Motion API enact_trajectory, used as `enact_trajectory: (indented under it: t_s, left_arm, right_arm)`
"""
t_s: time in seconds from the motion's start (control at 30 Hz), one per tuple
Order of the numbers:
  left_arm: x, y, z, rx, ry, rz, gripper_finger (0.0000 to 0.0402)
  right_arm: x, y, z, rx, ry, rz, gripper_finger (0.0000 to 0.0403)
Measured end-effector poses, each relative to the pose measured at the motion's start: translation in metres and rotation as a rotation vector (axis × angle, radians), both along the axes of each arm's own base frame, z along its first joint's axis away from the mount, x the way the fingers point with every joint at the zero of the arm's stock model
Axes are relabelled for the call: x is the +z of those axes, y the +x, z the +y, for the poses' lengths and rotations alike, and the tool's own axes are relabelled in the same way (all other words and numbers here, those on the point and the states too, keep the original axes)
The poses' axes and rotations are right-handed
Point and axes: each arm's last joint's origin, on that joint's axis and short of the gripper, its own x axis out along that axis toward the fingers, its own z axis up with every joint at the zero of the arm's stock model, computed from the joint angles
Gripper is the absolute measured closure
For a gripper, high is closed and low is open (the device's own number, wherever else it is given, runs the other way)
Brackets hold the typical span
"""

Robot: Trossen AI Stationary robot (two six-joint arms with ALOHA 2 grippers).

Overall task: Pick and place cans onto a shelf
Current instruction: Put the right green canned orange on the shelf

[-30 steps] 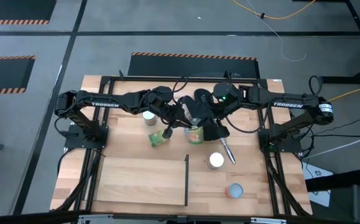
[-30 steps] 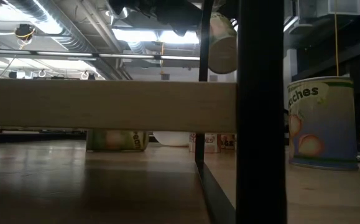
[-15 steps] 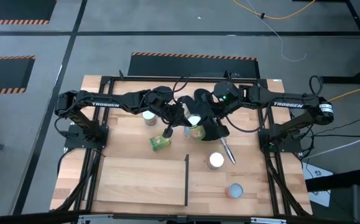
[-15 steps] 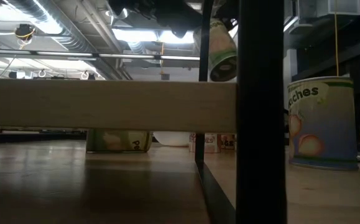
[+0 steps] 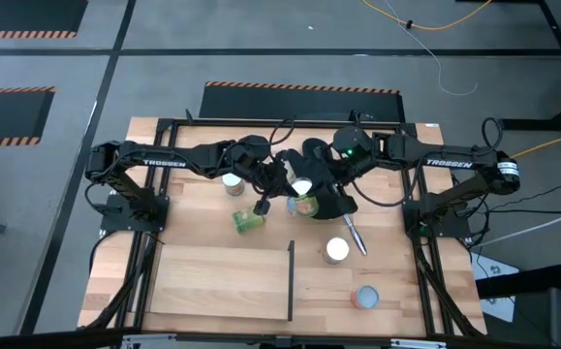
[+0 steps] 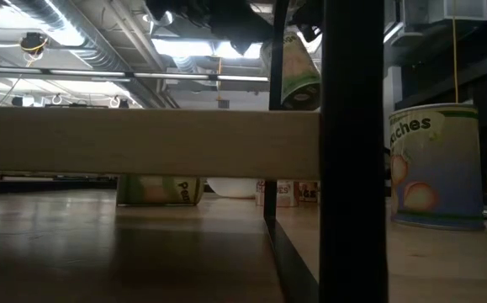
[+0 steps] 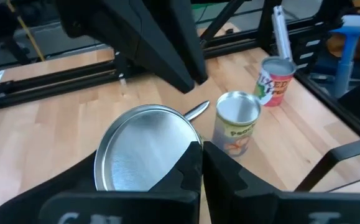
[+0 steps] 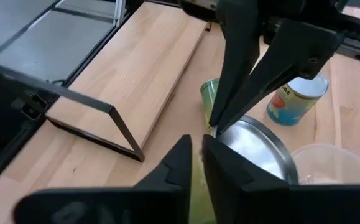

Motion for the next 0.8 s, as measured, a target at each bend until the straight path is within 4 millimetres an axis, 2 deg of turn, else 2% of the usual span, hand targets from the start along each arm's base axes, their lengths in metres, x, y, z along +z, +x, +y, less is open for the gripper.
enact_trajectory:
  t_s: [0.23, 0.37, 0.47, 0.63, 0.8]
  left_arm:
    - [-0.003, -0.002, 0.001, 0.035, 0.013, 0.041, 0.0401]
    - [-0.003, -0.002, 0.001, 0.035, 0.013, 0.043, 0.0401]
    - [-0.001, -0.004, -0.001, 0.032, 0.014, 0.044, 0.0401]
    - [0.016, -0.025, -0.010, 0.074, 0.045, 0.085, 0.0401]
    - [0.036, -0.058, -0.034, 0.085, 0.086, 0.145, 0.0402]
  right_arm:
    - [0.002, 0.001, 0.000, -0.070, 0.092, 0.016, 0.0297]
    - [0.007, -0.005, 0.001, -0.069, 0.090, 0.016, 0.0291]
    - [0.021, -0.016, 0.003, -0.044, 0.057, 0.004, 0.0293]
    - [0.040, -0.045, 0.007, -0.037, 0.044, -0.011, 0.0291]
    - [0.053, -0.073, 0.011, -0.019, 0.009, -0.028, 0.0291]
